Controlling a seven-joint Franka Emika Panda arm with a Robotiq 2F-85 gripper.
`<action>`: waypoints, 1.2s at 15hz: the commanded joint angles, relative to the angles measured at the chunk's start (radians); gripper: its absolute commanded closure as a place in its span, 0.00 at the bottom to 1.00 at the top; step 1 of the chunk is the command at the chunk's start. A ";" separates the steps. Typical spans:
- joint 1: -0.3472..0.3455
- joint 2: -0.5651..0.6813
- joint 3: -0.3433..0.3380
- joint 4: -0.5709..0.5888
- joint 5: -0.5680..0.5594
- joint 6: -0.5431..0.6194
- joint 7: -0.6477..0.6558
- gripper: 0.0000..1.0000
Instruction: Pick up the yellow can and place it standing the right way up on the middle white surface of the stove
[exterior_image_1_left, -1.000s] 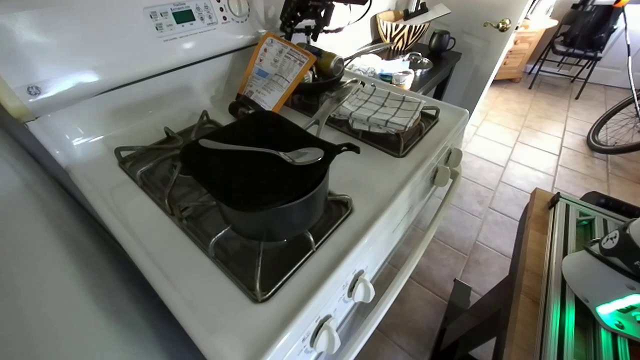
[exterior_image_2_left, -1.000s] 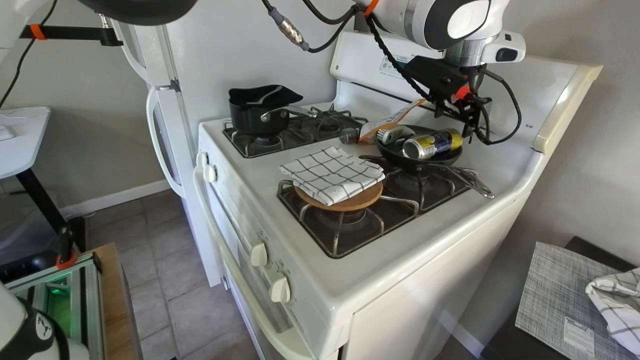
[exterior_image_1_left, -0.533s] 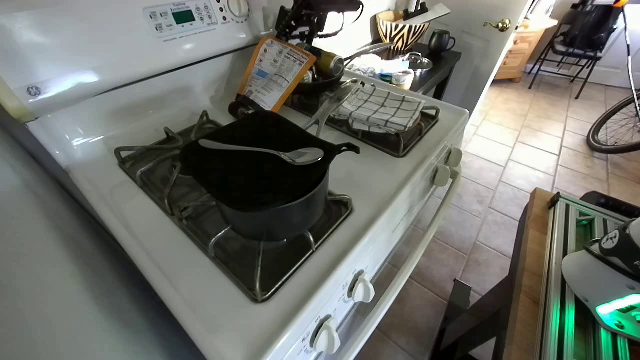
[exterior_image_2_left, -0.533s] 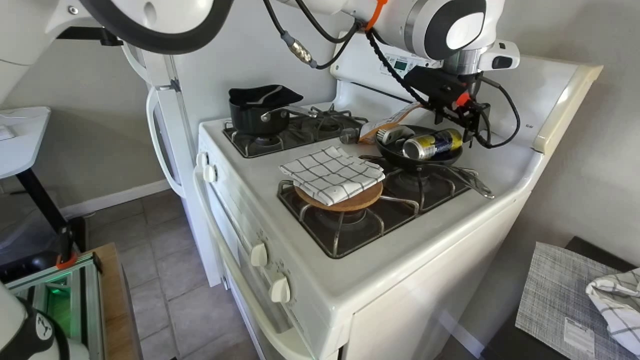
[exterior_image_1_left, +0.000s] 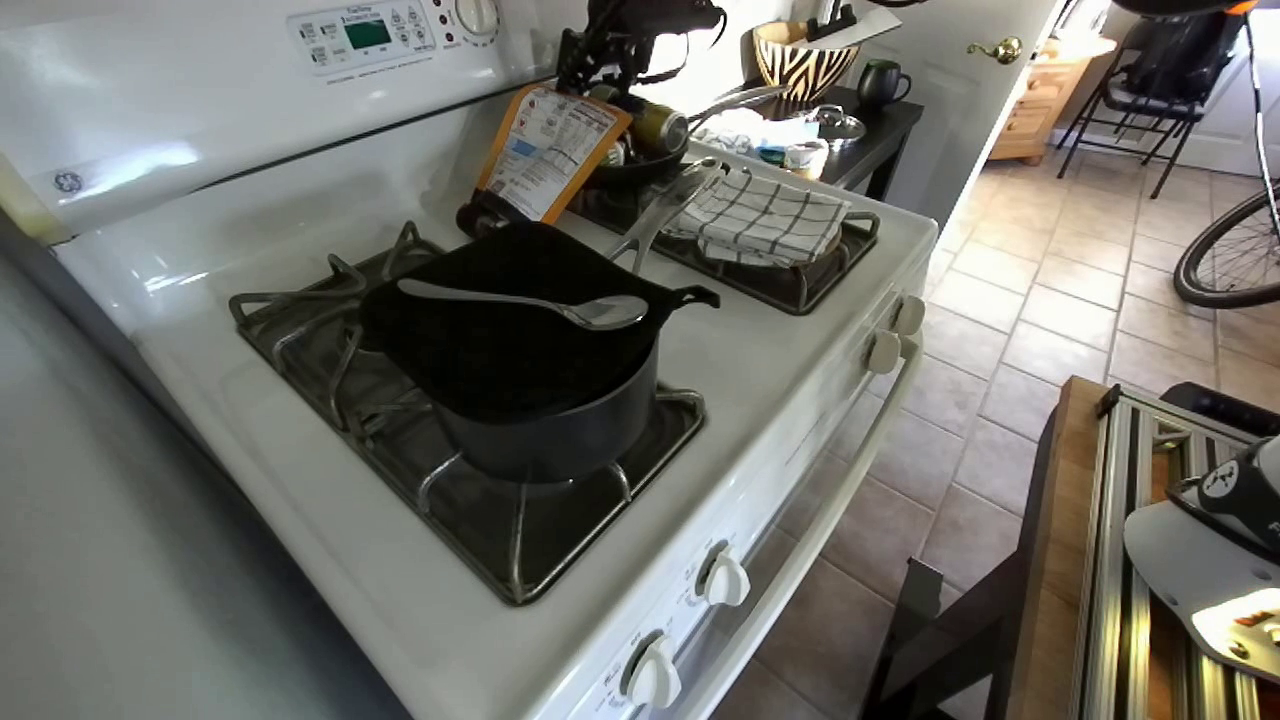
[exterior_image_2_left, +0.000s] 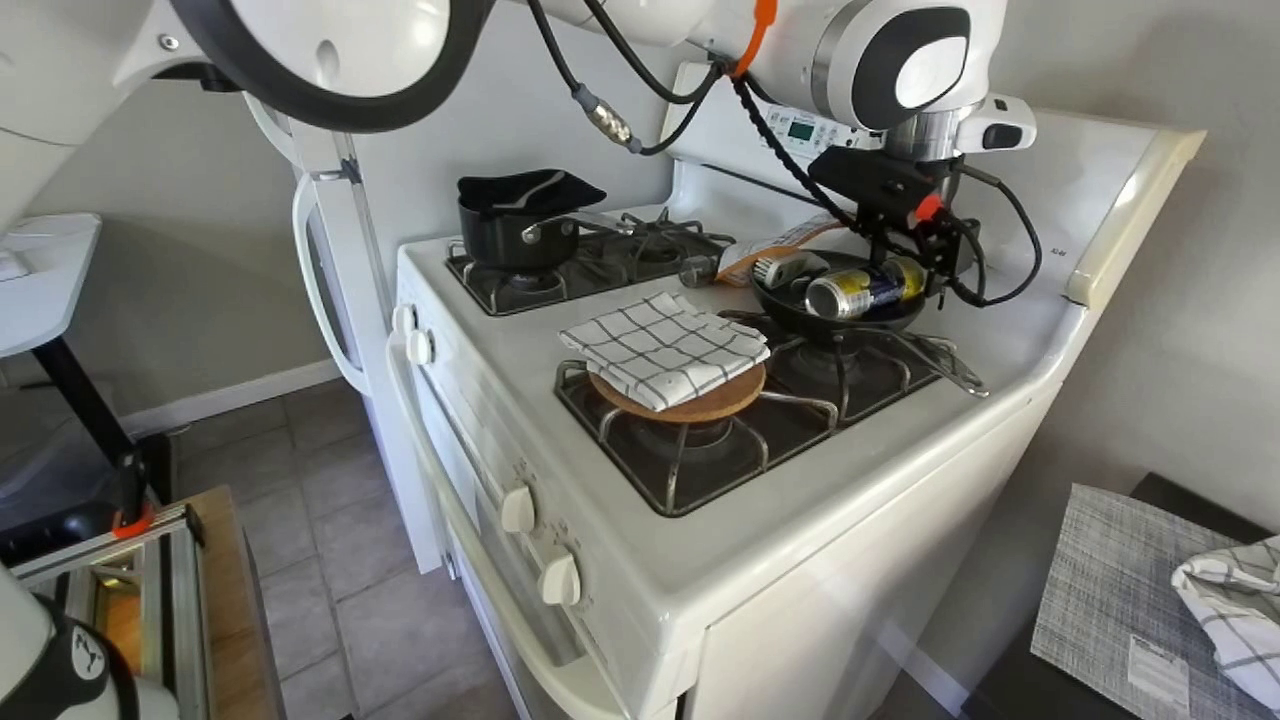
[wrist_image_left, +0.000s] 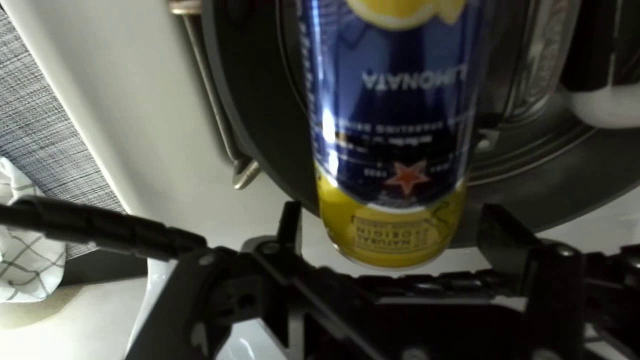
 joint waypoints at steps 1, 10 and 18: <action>-0.002 0.019 0.004 0.040 -0.013 -0.045 0.006 0.17; -0.004 -0.011 0.008 0.028 -0.008 -0.052 0.013 0.63; -0.007 -0.164 0.017 -0.090 0.028 -0.001 0.000 0.63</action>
